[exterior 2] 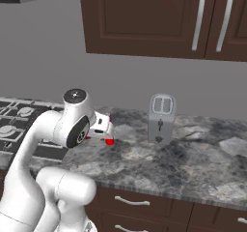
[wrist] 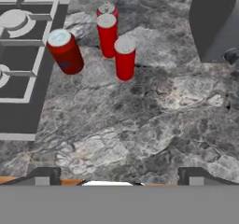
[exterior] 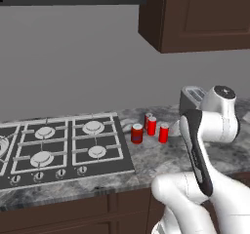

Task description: Four empty soda cans are scattered around the kitchen. Gather all the cans and cluster them next to the stove for recycling.

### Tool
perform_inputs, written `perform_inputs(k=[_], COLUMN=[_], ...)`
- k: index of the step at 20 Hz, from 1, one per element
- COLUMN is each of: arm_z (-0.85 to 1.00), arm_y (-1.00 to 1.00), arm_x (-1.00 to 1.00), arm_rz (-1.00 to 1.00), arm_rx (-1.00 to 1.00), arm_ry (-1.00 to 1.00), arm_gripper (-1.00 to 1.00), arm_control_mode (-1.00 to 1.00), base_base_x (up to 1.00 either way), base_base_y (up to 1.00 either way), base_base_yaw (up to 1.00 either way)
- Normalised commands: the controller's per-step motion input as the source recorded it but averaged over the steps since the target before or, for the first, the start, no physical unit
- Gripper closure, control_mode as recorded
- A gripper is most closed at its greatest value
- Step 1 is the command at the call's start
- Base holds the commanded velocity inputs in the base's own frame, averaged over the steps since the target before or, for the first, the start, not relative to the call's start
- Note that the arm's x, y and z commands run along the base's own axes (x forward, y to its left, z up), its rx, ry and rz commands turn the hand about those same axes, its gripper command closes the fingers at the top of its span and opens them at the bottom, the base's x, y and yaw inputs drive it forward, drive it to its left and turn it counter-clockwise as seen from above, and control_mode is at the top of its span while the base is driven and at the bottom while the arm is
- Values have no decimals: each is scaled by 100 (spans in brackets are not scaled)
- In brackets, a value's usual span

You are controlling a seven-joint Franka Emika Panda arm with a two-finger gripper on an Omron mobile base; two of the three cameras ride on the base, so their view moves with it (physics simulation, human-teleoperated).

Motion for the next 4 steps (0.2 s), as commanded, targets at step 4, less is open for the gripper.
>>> perform_inputs(k=[4], arm_z=[69], arm_y=[0], arm_x=[-100], arm_rz=[-7], arm_rx=[0], arm_ry=[0], arm_gripper=[-100], arm_control_mode=[-100], base_base_x=[0], base_base_y=[0], base_base_yaw=[0])
